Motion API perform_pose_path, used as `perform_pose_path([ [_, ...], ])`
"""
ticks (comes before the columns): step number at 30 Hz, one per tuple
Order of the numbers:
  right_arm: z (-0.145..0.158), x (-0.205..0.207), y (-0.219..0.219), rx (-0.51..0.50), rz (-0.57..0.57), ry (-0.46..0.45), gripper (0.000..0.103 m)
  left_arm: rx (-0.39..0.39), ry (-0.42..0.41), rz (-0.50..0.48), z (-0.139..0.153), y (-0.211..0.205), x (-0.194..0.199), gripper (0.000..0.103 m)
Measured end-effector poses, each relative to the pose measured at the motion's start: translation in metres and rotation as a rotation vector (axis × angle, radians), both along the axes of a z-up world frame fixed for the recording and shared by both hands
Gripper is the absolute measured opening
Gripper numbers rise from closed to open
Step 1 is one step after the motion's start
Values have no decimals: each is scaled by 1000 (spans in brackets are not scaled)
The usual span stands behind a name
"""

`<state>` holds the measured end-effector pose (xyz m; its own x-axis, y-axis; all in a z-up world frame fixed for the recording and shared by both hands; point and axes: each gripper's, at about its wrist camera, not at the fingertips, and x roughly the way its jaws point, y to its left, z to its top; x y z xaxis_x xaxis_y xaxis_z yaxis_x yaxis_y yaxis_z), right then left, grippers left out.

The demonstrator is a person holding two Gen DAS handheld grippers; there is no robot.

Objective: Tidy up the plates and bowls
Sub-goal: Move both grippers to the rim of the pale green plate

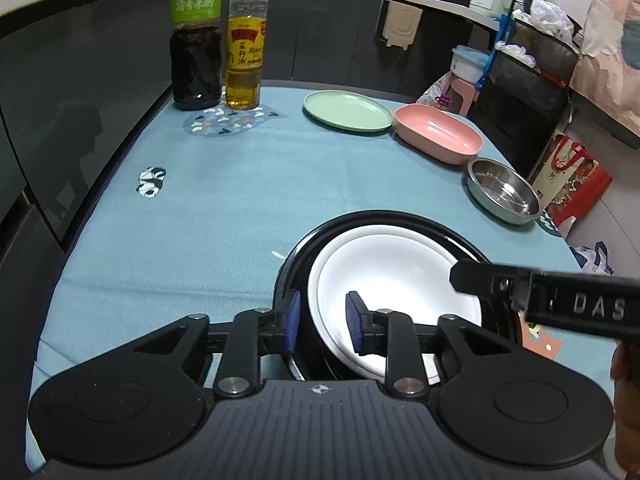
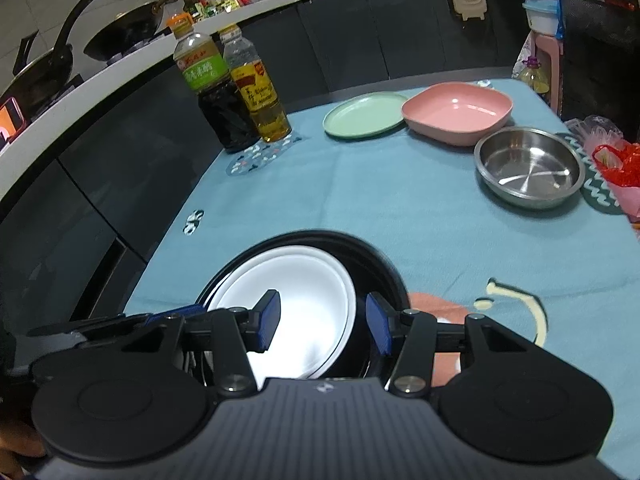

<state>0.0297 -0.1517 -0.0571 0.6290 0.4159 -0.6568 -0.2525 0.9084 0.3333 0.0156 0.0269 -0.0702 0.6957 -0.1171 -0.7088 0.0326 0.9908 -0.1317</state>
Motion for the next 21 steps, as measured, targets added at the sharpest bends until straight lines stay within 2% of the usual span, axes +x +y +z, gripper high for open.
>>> perform_pose_path([
  [12,4,18,-10,-14,-18,-11,25,1,-52,-6,15,1,11,32],
  [15,2,29,-11,-22,-16,-4,25,-1,-70,6,18,4,22,35],
  [21,-1,54,-10,-41,-8,6,25,24,-69,56,19,7,60,36],
])
